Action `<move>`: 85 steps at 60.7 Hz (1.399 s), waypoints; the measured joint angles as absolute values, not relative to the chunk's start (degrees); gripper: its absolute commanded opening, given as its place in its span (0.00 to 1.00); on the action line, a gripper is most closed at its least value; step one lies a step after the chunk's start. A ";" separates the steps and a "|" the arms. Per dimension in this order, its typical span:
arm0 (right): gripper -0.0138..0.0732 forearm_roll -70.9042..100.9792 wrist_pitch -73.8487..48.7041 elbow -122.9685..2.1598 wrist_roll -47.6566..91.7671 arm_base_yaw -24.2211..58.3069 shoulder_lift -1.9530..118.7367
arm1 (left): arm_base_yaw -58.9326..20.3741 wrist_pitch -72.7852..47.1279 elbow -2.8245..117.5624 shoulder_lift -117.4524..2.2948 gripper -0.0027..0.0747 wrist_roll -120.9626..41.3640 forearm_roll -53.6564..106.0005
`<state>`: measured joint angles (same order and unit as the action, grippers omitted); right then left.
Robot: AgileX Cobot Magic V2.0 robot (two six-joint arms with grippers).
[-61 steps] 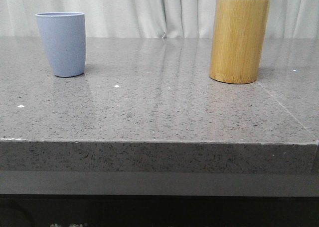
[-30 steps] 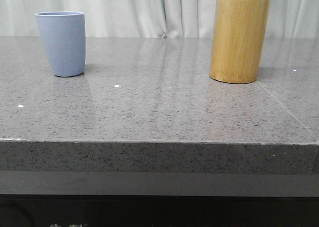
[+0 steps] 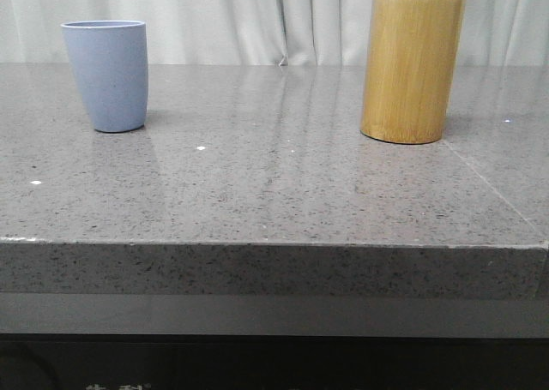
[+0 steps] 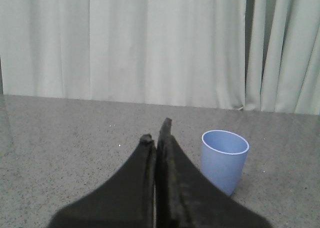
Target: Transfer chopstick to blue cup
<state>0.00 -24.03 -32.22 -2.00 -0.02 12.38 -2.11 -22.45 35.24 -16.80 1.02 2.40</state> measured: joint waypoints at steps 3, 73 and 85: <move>0.08 0.00 -25.79 -34.83 -2.00 -0.02 15.28 | -2.11 -24.78 37.99 -20.28 0.01 1.02 2.40; 0.81 -1.78 -33.85 -40.82 -1.82 -0.02 41.45 | -2.11 -27.83 44.26 -50.18 0.69 1.02 0.00; 0.80 -1.82 -33.89 -40.82 -1.68 -0.02 41.45 | -2.11 -28.63 45.63 -50.46 0.70 1.02 0.00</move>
<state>-1.82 -33.89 -40.82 -1.68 -0.02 41.45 -2.11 -28.63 45.63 -50.46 1.02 0.00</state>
